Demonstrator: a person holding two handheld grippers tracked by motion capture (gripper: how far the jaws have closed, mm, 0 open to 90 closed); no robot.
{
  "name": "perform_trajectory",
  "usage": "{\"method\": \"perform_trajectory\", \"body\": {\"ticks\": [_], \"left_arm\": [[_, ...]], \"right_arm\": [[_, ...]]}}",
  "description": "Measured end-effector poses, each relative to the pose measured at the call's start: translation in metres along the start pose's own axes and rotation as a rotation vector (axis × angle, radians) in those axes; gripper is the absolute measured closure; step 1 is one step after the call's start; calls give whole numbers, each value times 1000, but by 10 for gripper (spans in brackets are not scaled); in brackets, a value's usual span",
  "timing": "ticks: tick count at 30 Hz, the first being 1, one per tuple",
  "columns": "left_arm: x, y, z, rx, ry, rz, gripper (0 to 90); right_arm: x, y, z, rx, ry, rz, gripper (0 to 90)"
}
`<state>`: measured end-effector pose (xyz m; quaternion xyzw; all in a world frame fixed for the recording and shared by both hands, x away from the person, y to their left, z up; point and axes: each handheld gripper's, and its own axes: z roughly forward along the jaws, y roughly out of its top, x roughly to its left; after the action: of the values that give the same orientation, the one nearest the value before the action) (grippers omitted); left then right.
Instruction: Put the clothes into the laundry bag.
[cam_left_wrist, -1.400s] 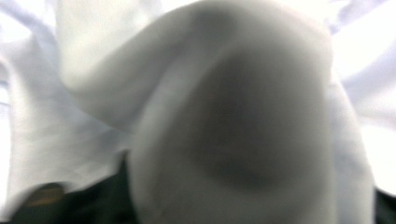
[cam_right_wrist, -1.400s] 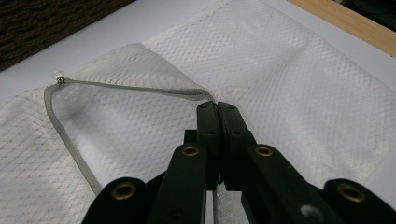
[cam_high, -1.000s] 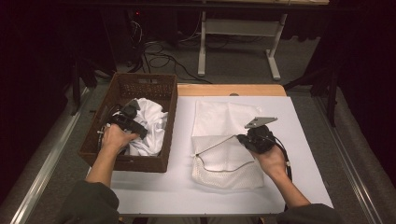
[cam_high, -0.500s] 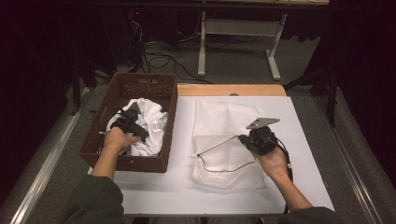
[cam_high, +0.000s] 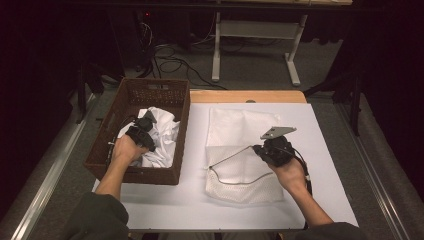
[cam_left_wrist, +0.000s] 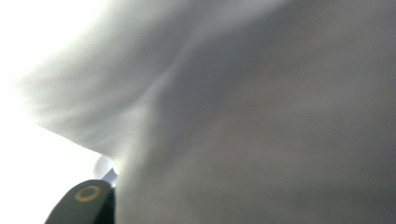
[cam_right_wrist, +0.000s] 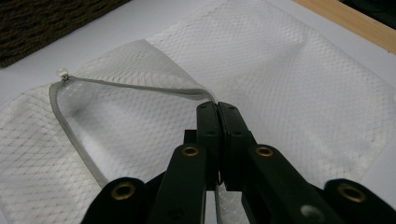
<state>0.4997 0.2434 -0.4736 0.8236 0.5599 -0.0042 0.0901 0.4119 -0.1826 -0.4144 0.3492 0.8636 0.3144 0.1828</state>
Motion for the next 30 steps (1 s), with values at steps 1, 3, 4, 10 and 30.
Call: {"method": "perform_trajectory", "body": {"ticks": [1,3,4,10,30], "left_arm": [[-1,-1,-2,-6,2,1,726],[-4,-3,-10,-28,7,1,746],[-4,-6,-20,-62,5,-1,755],[-7,-12,-45,-115,5,24,761],[-25,-32,-127,-294,-75,117,762]], "right_arm": [[0,0,0,0,0,0,893],[-3,-1,-1,-7,-2,7,893],[-6,-1,0,1,-3,16,893],[-1,0,-1,-7,-2,2,893],[-5,4,2,-22,14,11,896]]}}
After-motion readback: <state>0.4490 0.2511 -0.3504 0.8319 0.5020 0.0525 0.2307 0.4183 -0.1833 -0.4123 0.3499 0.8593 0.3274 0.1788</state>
